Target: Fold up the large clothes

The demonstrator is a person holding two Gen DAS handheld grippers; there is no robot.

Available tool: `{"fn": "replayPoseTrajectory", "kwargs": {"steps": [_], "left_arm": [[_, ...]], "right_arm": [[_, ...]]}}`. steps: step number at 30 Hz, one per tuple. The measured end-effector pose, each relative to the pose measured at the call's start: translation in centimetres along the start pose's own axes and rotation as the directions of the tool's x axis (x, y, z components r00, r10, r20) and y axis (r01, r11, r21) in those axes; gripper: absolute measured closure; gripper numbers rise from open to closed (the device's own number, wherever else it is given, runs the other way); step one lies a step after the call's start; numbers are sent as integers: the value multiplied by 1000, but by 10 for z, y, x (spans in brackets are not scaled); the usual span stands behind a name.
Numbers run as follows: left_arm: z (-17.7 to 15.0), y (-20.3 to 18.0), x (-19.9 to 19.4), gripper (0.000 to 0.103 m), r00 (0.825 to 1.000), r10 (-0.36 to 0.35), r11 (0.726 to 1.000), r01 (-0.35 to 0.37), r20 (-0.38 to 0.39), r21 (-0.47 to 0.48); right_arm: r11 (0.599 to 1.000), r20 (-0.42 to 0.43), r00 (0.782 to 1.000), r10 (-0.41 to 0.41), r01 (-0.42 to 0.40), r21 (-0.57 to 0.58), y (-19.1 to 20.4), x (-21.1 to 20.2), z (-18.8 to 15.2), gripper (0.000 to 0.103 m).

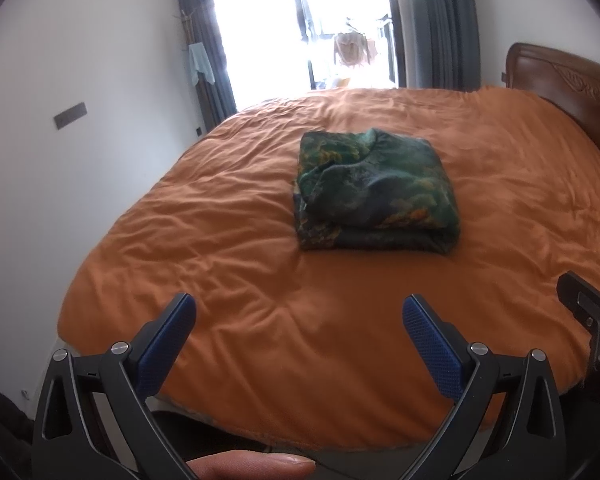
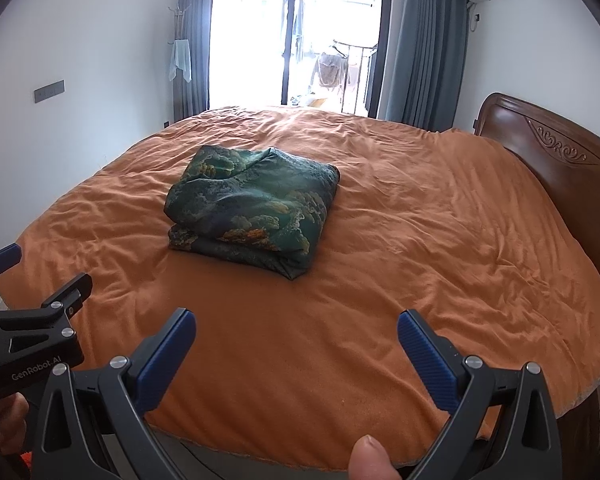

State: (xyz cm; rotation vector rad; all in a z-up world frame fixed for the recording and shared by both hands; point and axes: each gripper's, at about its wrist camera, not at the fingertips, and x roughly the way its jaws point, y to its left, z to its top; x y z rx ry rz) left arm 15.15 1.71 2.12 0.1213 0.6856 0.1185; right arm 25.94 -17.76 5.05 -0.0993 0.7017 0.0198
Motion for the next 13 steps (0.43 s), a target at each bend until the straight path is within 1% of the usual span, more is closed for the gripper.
{"fn": "replayPoseTrajectory", "kwargs": {"steps": [8, 13], "left_arm": [[2, 0, -1, 0, 1000, -12, 1000, 12, -1, -12], [3, -2, -2, 0, 1000, 8, 1000, -8, 13, -19]], "right_arm": [[1000, -15, 1000, 1, -1, 1, -1, 3, 0, 0], [1000, -23, 1000, 3, -3, 1, -1, 7, -1, 0]]}}
